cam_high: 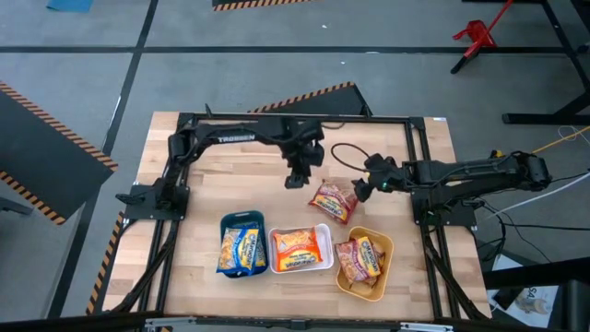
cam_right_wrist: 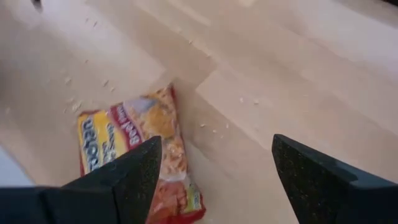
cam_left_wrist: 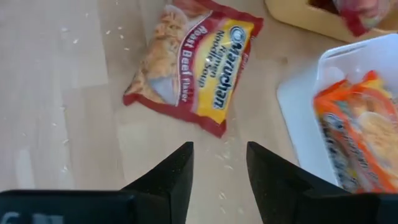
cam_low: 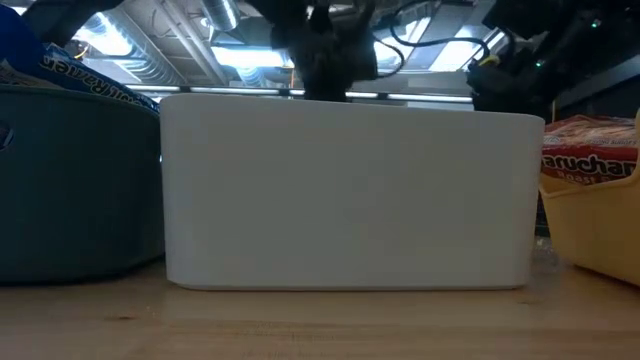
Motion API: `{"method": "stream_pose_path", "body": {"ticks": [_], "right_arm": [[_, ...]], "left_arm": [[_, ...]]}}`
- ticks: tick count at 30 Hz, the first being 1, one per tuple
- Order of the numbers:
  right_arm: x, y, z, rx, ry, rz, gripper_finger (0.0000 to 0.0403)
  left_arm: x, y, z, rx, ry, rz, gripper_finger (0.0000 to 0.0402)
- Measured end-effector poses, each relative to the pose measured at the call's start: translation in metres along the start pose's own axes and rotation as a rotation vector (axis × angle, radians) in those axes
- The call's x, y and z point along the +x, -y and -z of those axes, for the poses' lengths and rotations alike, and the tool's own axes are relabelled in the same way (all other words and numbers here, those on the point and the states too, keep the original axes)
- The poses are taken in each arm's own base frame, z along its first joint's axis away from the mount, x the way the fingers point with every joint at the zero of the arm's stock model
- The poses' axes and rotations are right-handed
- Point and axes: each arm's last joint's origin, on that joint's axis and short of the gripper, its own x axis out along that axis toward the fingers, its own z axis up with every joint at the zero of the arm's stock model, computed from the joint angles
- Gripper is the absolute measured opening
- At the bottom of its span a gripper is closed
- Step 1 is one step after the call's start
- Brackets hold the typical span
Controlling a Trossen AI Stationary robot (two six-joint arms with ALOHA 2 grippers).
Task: Sort Maruchan noodles
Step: Put the red noodle pack into the yellow bin
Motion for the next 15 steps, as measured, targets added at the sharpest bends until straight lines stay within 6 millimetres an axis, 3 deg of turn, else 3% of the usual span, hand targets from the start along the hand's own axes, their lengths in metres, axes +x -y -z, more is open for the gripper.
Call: {"method": "stream_pose_path", "body": {"ticks": [6, 15], "right_arm": [[0.000, 0.001, -0.001, 0.069, 0.034, 0.038, 0.0294], [0.000, 0.002, -0.001, 0.070, 0.049, 0.056, 0.0294]], "left_arm": [[0.035, 0.007, 0.004, -0.002, 0.059, -0.094, 0.0172], [0.061, 0.029, 0.007, -0.012, 0.082, -0.120, 0.0224]]}}
